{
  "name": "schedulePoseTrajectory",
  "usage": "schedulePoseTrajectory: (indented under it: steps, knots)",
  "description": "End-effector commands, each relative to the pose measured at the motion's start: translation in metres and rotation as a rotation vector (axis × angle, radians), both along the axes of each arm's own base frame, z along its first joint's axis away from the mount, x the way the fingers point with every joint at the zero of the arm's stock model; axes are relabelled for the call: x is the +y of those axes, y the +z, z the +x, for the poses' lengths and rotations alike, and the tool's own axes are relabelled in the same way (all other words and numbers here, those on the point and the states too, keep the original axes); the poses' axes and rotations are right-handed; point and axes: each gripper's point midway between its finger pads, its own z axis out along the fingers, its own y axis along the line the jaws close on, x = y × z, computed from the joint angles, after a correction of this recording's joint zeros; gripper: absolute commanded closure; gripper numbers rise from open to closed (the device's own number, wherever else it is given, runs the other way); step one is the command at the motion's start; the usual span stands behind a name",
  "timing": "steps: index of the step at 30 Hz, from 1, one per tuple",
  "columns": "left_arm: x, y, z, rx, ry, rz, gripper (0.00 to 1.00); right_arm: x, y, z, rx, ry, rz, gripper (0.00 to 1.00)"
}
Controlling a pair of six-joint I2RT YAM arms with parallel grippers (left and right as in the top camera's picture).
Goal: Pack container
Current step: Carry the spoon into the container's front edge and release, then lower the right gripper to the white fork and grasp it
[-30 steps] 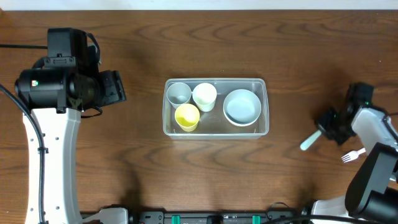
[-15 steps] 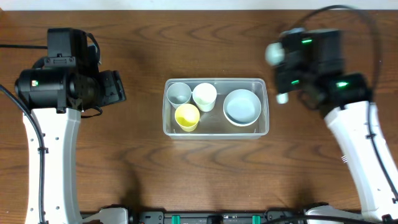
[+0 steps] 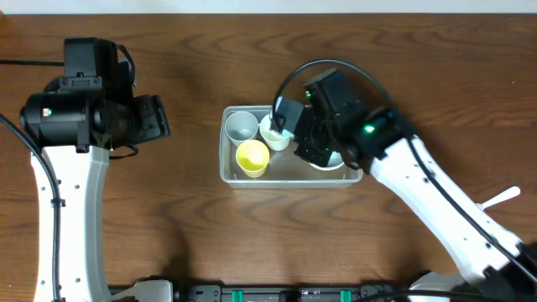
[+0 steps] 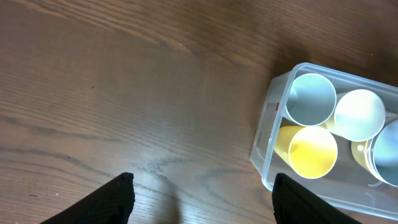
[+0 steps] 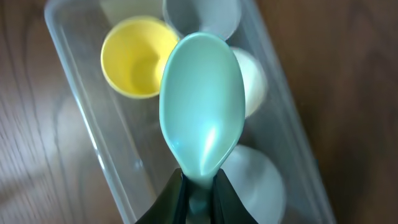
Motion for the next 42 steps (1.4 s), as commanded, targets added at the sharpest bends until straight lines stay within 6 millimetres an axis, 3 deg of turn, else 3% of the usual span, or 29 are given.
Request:
schedulePoseTrajectory:
  steps: [1, 5, 10, 12, 16, 19, 23, 26, 29, 33, 36, 39, 42]
  knots:
    - [0.002, -0.005, -0.001, 0.018, 0.007, -0.001, 0.29, 0.005, -0.023, -0.006, 0.048, 0.061, -0.059, 0.99]
    - [0.002, -0.005, -0.001, 0.018, 0.007, -0.001, 0.29, 0.009, -0.046, -0.011, 0.107, 0.079, -0.101, 0.99]
    - [0.002, -0.005, -0.001, 0.019, 0.007, -0.001, 0.29, 0.012, -0.057, -0.014, 0.132, 0.091, -0.119, 0.96]
    - [0.002, -0.005, -0.001, 0.019, 0.007, -0.001, 0.29, 0.012, -0.057, -0.014, 0.132, 0.09, -0.119, 0.94]
    - [0.002, -0.005, -0.001, 0.019, 0.007, -0.001, 0.29, 0.012, -0.058, -0.014, 0.135, 0.09, -0.121, 0.8]
    - [0.002, -0.005, -0.001, 0.019, 0.007, -0.001, 0.28, 0.011, -0.058, -0.015, 0.138, 0.086, -0.122, 0.77]
    - [0.002, -0.005, -0.001, 0.019, 0.007, -0.001, 0.29, 0.012, -0.058, -0.014, 0.138, 0.082, -0.119, 0.77]
    - [0.002, -0.005, -0.001, 0.019, 0.007, -0.001, 0.29, 0.014, -0.056, -0.01, 0.131, 0.047, -0.102, 0.83]
    - [0.002, -0.005, -0.001, 0.019, 0.007, -0.001, 0.29, 0.008, -0.047, 0.01, 0.081, -0.121, -0.076, 0.84]
    - [0.002, -0.005, -0.001, 0.019, 0.007, -0.001, 0.29, -0.029, -0.014, 0.052, -0.051, -0.528, -0.009, 0.82]
    - [0.002, -0.005, -0.001, 0.019, 0.007, -0.001, 0.29, -0.071, 0.014, 0.068, -0.083, -0.824, 0.096, 0.67]
    - [0.002, -0.005, -0.002, 0.022, 0.007, -0.001, 0.29, -0.122, 0.035, 0.074, -0.074, -1.069, 0.201, 0.62]
    - [0.001, -0.005, -0.002, 0.024, 0.007, -0.001, 0.28, -0.189, 0.044, 0.071, -0.045, -1.357, 0.267, 0.6]
